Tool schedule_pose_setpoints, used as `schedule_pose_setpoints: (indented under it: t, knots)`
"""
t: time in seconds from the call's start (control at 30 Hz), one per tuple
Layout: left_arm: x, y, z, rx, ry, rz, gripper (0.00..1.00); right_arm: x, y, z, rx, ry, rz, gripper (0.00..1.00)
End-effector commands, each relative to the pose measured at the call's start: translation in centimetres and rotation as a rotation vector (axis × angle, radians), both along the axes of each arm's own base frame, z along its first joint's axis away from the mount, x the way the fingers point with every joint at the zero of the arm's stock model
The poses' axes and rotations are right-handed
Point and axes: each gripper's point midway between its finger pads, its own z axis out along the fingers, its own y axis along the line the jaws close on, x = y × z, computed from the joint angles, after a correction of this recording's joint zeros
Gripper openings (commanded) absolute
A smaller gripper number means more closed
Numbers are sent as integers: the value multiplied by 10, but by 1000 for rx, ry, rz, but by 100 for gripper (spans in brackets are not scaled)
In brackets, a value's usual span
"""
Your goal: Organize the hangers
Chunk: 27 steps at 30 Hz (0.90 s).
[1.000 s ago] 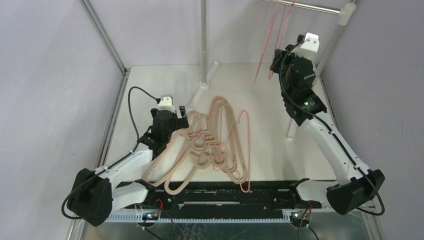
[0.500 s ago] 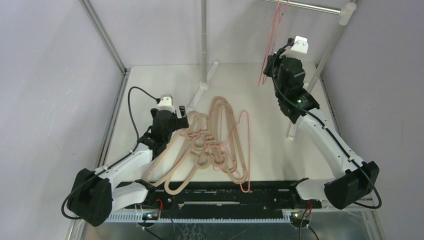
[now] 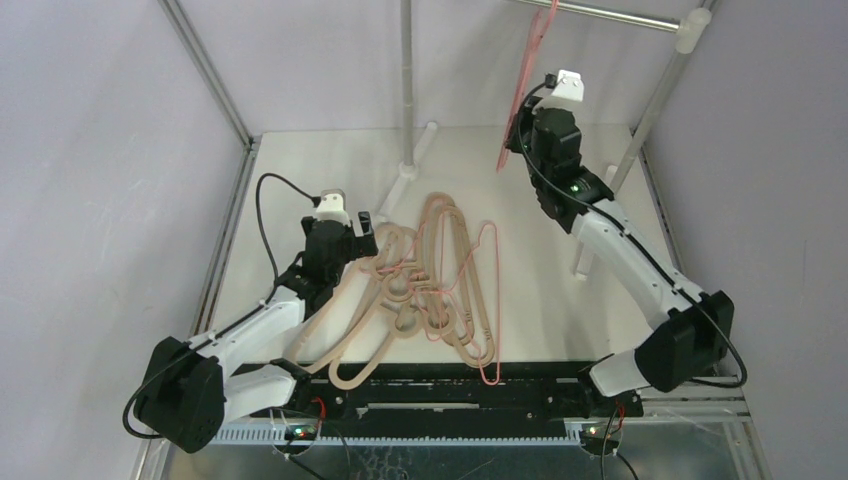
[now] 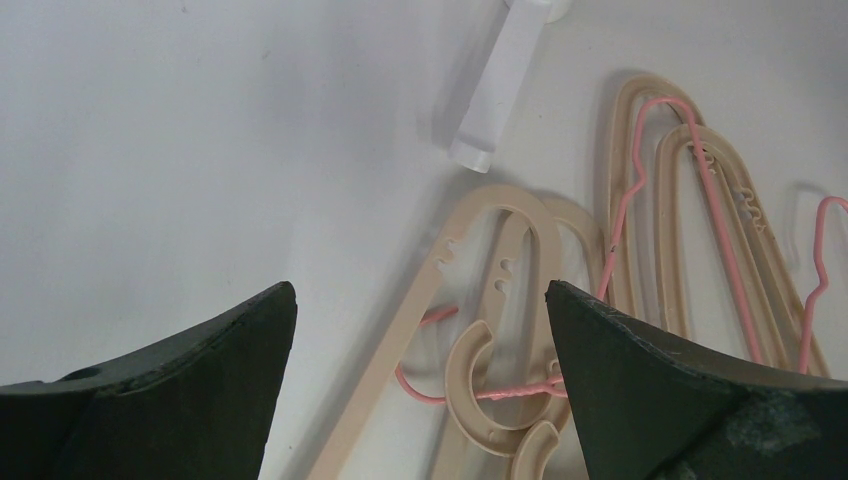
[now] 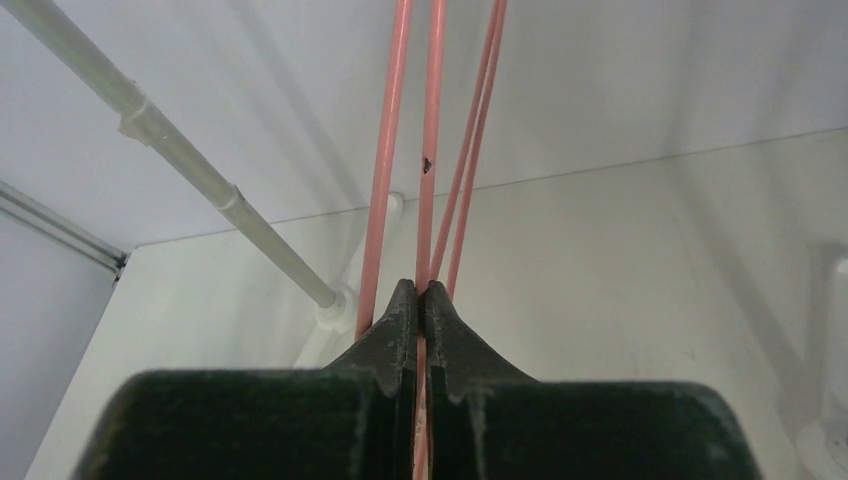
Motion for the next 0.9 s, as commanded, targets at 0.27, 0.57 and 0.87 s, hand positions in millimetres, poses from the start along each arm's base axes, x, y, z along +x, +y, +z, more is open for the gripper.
schedule_pose_setpoints:
  t: [0.27, 0.57, 0.87]
  knots:
    - [3, -1, 16, -9, -54, -3, 99, 25, 66, 11, -1, 7, 129, 0]
    - [3, -1, 17, -12, -57, -4, 100, 45, 108, 13, -10, 11, 193, 0]
    - [2, -1, 19, -11, -62, -3, 100, 59, 143, 18, -23, 10, 235, 0]
